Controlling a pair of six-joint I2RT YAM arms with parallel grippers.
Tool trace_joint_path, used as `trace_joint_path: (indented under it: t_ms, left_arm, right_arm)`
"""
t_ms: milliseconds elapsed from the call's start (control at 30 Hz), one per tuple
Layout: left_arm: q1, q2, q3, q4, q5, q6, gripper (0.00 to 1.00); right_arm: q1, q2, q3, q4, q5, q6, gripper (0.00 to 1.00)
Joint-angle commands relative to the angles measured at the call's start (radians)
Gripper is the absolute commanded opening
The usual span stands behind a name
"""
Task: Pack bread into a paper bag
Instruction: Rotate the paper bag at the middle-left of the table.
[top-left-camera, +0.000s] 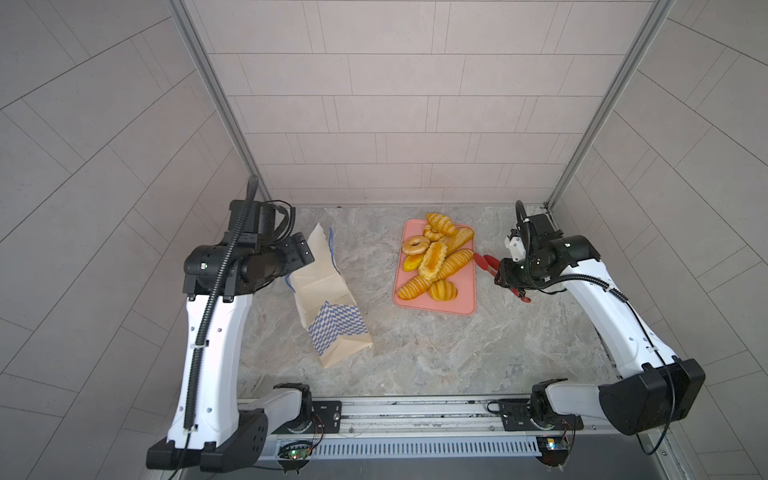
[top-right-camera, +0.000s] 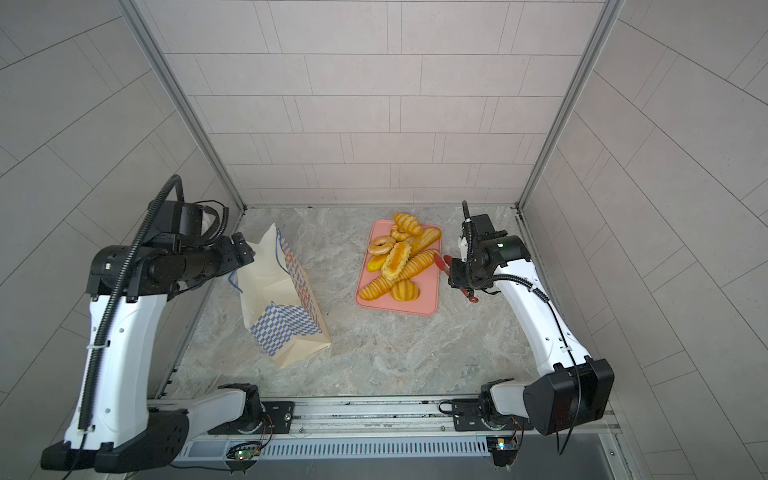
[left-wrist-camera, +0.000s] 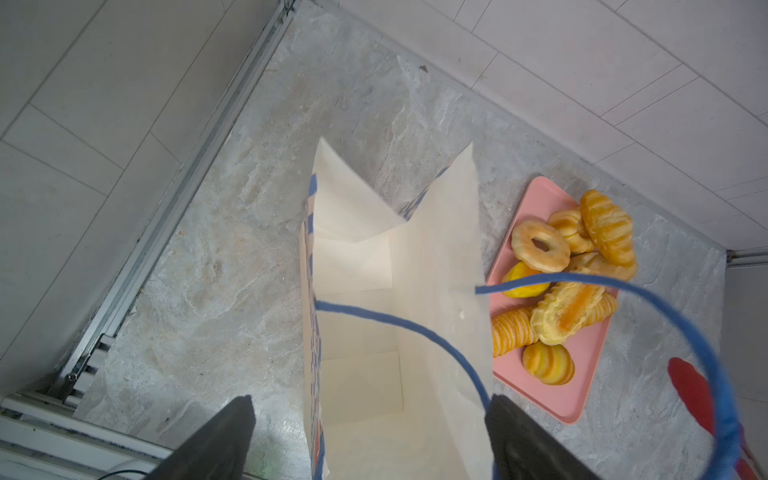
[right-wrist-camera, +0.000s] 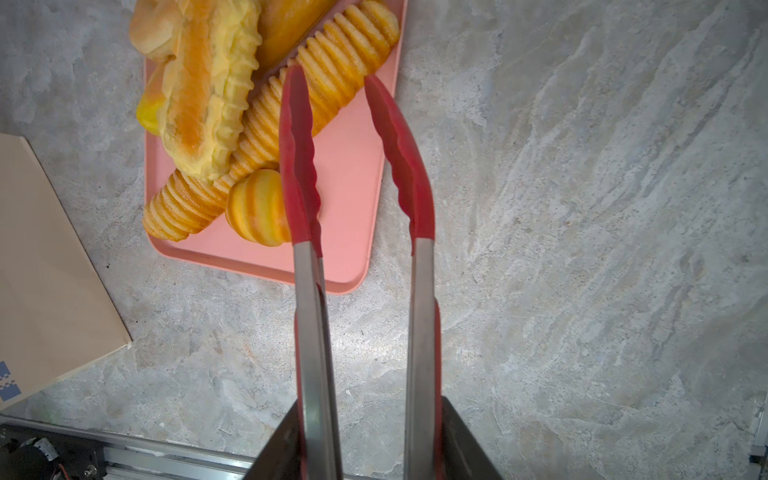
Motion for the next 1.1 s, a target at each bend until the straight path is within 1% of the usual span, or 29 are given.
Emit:
trace_joint_path:
  t_ms: [0,67,200,267,333,433,533,667,733,833,900,933,967,1067]
  left_arm:
    - [-0.014,0.073,0.151,-0.044,-0.099,0.006,0.93]
    - [-0.020,0.101,0.217,-0.076,-0.181,0.006,0.93]
    - [-0.020,0.106,0.224,-0.130,-0.300,-0.004,0.93]
    - [-0.019,0.096,0.230,-0.160,-0.339,-0.006,0.94]
    - [-0.020,0.080,0.230,-0.191,-0.352,-0.006,0.93]
    - [-0.020,0.060,0.232,-0.265,-0.314,-0.009,0.93]
    - [-0.019,0.036,0.212,-0.327,-0.235,-0.010,0.91]
    - [-0.025,0.000,0.183,-0.336,-0.111,-0.028,0.91]
    - [-0.050,0.008,0.190,-0.326,-0.068,-0.039,0.91]
    - [-0.137,0.043,0.199,-0.318,-0.084,-0.067,0.91]
    - [-0.210,0.067,0.188,-0.362,-0.144,-0.101,0.92]
    - [-0.224,0.071,0.173,-0.385,-0.151,-0.115,0.92]
    - [-0.227,0.058,0.124,-0.391,-0.138,-0.123,0.92]
    - [-0.233,-0.020,-0.029,-0.374,-0.150,-0.174,0.91]
  right_arm:
    - [0.030,-0.005,0.027,0.034,0.026,0.032,0.46]
    - [0.041,-0.002,0.023,0.046,0.026,0.042,0.46]
    - [0.048,0.001,0.018,0.059,0.017,0.046,0.47]
    - [0.049,0.006,0.018,0.065,0.013,0.042,0.47]
    - [0.049,0.014,0.016,0.074,0.004,0.039,0.47]
    - [0.050,0.032,0.015,0.093,-0.016,0.037,0.47]
    - [0.049,0.051,0.015,0.116,-0.038,0.038,0.47]
    - [0.049,0.082,0.015,0.146,-0.063,0.040,0.47]
    - [0.049,0.102,0.017,0.150,-0.069,0.041,0.47]
    - [0.050,0.128,0.032,0.145,-0.073,0.044,0.47]
    - [0.049,0.140,0.046,0.140,-0.071,0.040,0.47]
    - [0.049,0.143,0.051,0.138,-0.068,0.038,0.47]
    - [0.049,0.143,0.054,0.138,-0.065,0.035,0.47]
    - [0.050,0.143,0.056,0.140,-0.063,0.033,0.47]
